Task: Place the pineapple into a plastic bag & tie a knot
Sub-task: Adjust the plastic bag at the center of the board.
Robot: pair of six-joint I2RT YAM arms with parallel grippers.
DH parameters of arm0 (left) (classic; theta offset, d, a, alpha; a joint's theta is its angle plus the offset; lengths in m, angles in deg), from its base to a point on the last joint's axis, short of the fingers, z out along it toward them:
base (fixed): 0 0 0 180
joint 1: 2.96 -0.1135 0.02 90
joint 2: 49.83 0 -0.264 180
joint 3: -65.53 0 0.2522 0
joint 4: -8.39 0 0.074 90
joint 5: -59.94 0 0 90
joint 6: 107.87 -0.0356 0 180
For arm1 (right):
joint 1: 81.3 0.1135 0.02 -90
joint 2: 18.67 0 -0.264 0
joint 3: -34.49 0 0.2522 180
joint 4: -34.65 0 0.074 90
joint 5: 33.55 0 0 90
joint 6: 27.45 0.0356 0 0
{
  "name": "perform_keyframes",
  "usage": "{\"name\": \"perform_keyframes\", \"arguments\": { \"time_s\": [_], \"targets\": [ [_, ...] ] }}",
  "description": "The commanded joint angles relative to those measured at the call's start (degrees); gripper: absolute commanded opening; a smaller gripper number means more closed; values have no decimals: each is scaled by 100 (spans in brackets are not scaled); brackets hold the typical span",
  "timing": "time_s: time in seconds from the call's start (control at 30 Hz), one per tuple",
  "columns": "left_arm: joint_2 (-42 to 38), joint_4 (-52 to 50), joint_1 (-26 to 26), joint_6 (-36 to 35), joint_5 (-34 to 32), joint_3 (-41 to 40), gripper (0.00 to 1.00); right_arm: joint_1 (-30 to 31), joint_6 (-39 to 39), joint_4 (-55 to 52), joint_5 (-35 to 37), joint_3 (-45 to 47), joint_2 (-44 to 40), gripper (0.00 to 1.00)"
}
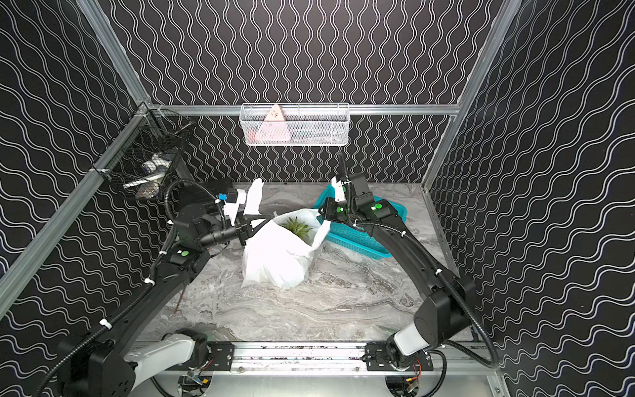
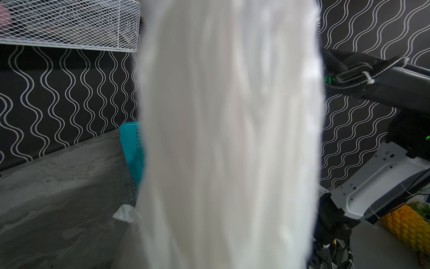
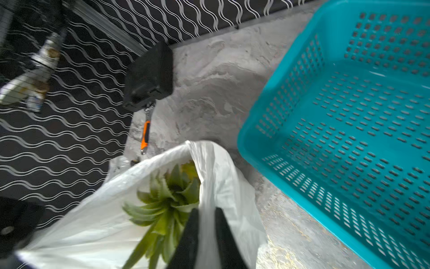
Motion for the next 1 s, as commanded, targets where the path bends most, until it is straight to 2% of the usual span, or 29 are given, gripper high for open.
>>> {"name": "perform_keyframes", "arguments": {
  "time_s": [0.0, 0.2, 0.4, 0.53, 0.67, 0.73, 0.77, 0.97],
  "targets": [
    [-159, -656, -1, -191, -431, 283, 0, 14, 173, 243, -381, -419, -378, 0],
    [-614, -1588, -78, -266, -893, 470, 0, 10, 80, -635, -478, -1678, -363, 0],
    [-413, -873, -107, 211, -740, 10, 0, 9, 133, 142, -737, -1010, -106, 0],
    [-444, -1074, -124, -28, -835, -152, 0, -11, -59, 496, -772, -1041, 55, 25],
    [-509, -959, -126, 38, -650, -198, 0, -20, -293, 738, -688, -663, -251, 74],
    [-467, -1131, -125, -69, -670, -135, 0, -241, -520, 608, -552, -404, -541, 93],
    [-445, -1149, -133, -56, -705, -135, 0, -278, -615, 488, -371, -214, -767, 100],
    [-326, -921, -129, 162, -640, -158, 0, -281, -519, 1050, -76, 1756, -2400, 100]
  ]
}}
